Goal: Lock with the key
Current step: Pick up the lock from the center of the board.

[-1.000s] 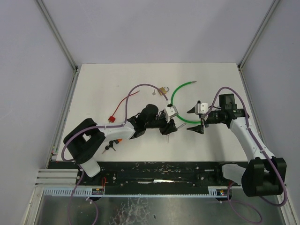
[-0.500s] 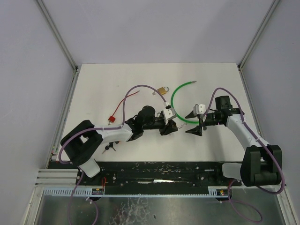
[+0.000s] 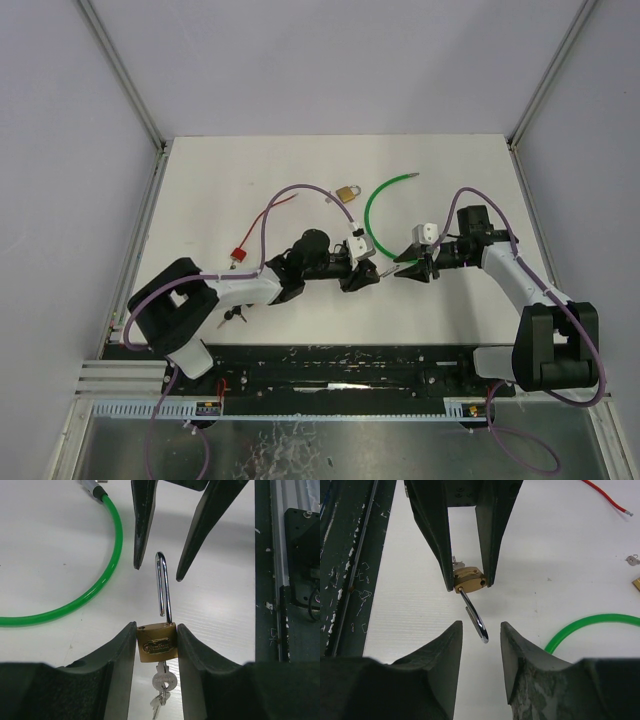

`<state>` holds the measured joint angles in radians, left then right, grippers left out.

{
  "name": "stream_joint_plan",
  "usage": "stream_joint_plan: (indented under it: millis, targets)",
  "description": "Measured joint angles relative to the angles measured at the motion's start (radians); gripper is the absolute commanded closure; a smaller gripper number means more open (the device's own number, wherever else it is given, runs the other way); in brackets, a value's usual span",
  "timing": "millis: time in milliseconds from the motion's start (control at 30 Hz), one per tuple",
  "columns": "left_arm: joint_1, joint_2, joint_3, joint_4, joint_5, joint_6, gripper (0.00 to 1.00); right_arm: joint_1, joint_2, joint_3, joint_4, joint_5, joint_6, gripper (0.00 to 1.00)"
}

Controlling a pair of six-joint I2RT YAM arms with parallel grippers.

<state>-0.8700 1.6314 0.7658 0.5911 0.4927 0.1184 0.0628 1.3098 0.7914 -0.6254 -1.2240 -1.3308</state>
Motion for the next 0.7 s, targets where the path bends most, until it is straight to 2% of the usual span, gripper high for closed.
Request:
stream_joint_plan:
  millis: [233,367,467,500,600,633,700]
  targets:
    - [0.0,-0.007,0.0,0.004,0.005,0.003,0.99,0.003,0.0,-0.014,0.007,-0.001,-0.002,0.82]
    - [0.0,-0.008,-0.001,0.006,0.01,0.004,0.9,0.006,0.0,-0.017,0.005,-0.004,-0.006,0.98]
    - [0.001,-0.008,-0.002,0.009,0.002,0.006,0.82,0.01,-0.004,-0.017,-0.013,-0.01,-0.008,1.0]
    - [0.0,-0.008,-0.003,0.011,-0.003,0.006,0.76,0.01,-0.008,-0.017,-0.019,-0.01,-0.007,1.0]
    - [0.0,-0.019,-0.01,0.022,-0.021,0.005,0.41,0.01,-0.027,-0.017,-0.023,-0.009,0.011,1.0]
    - [0.0,-0.026,-0.016,0.032,-0.033,0.001,0.33,0.01,-0.034,-0.017,-0.026,-0.011,0.02,1.0]
    - [0.001,-0.047,-0.039,0.064,-0.072,-0.016,0.3,0.013,-0.049,-0.015,-0.027,-0.013,0.046,1.0]
